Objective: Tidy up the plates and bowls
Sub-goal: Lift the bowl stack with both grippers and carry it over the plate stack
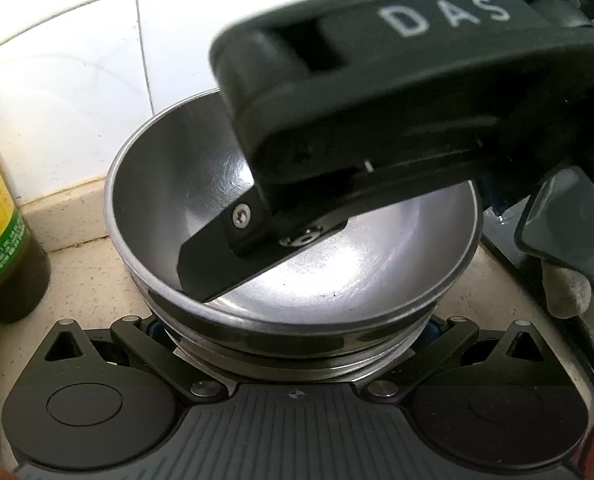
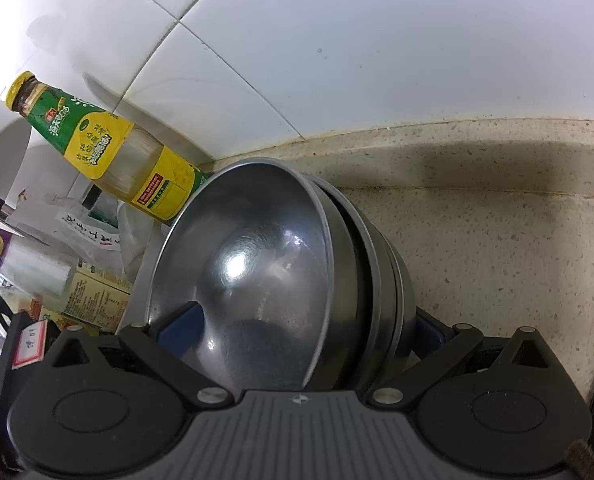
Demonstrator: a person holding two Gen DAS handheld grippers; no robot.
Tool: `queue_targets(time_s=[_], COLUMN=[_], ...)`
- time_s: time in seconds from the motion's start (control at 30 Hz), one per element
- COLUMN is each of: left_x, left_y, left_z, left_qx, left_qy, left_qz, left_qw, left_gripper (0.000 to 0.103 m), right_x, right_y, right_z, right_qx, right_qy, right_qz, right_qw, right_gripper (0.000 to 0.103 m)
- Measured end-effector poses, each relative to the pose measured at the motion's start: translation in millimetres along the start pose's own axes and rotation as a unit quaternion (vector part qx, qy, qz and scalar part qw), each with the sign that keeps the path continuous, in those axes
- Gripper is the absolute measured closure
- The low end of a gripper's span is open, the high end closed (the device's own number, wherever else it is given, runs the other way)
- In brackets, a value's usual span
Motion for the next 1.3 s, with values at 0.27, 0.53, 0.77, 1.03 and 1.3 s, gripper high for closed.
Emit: queue_targets(time_s=[0.27,0.53,0.77,1.03,1.3], left_x=[-7,-19,-25,-32,-44], left_y=[-1,-13,-30,-52,-65], left_z=[-7,-10,-7,10,62], left_qx=[0.001,-0.005,-0.019,-0.032,-0.055], left_qy=[-0.013,-0.033,-0.045,-0.056,-0.083], left_qz=[0.006,-0.014,-0.012,-0.009,-0.003], left_qw=[0.9999,0.9994,0.9987,0.9979,0.9950], left_gripper=[0.000,0.000,0.000,0.000,0.000], right_x=[-1,-1,10,28,61], right_y=[-1,-2,-9,-14,-12], right_z=[2,7,17,37,67], right_qx=[-0.005,-0.012,-0.023,-0.039,-0.056], right_qy=[0.008,0.010,0.008,0.005,-0.008], right_qz=[0.004,-0.001,0.016,0.030,0.052], right_qw=[1.000,1.000,1.000,0.999,0.997], right_gripper=[0.012,0.016,0.016,0.016,0.016])
Point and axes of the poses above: each gripper's, at about its wrist camera, not at the fingertips, and z roughly against the way its jaws point, x to its left, y to its underside, the point moved 6 cm from there along -z, roughly the way its jaws point, and after that the axes turned 10 degrees about -y, right-handed, at the moved point
